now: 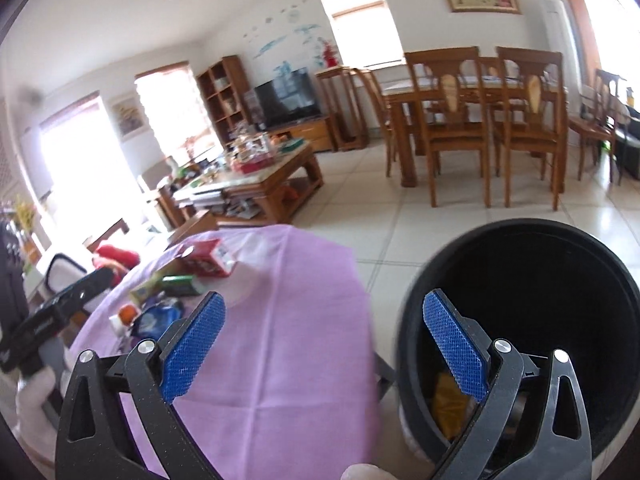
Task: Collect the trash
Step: 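Return both tools to the table toward the remaining trash, then grasp the cream snack stick with the left gripper while the right grasps the red carton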
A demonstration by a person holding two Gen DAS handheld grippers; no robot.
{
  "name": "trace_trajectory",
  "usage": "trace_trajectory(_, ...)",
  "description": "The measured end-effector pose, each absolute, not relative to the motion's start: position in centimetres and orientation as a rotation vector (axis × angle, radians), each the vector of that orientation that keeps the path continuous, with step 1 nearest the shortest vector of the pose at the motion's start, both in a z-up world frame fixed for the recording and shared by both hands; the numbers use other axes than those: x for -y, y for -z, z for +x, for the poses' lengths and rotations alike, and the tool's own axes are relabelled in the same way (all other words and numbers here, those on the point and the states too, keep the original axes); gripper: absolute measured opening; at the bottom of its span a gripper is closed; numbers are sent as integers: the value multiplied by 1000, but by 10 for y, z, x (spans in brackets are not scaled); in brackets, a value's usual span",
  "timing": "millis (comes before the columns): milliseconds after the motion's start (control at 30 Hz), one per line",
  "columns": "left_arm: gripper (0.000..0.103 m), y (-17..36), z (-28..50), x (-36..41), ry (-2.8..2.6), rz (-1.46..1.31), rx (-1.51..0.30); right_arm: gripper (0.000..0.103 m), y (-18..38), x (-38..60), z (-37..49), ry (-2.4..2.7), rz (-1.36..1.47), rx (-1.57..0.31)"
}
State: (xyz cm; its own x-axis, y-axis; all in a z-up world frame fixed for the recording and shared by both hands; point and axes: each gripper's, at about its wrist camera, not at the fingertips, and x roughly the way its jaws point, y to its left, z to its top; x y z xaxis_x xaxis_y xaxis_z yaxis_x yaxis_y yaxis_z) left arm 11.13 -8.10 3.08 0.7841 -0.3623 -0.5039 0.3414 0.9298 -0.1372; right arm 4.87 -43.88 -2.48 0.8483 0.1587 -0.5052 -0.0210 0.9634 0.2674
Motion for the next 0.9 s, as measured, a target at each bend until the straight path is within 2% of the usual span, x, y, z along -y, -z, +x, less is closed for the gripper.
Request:
trace_trajectory(133, 90, -24, 152, 55, 337, -6, -628, 98, 19, 393, 75, -166, 197, -565)
trace_trajectory(333, 79, 4, 203, 44, 328, 103, -777, 98, 15, 333, 125, -260, 58, -594)
trace_trajectory(567, 64, 21, 228, 37, 362, 120, -865, 98, 26, 283, 199, -353, -105, -665)
trace_trajectory(633, 53, 23, 228, 34, 375, 102, -869, 98, 35, 276, 218, -376, -142, -693)
trace_trajectory(667, 41, 25, 229, 34, 368, 101, -878, 98, 40, 271, 227, -383, -162, -704)
trace_trajectory(700, 37, 27, 233, 34, 364, 101, -885, 98, 45, 266, 238, -390, -187, -717)
trace_trajectory(833, 37, 34, 232, 35, 387, 111, -885, 97, 58, 251, 268, -431, -223, -755)
trace_trajectory(900, 35, 34, 231, 38, 385, 113, -886, 91, 62, 243, 279, -468, -220, -770)
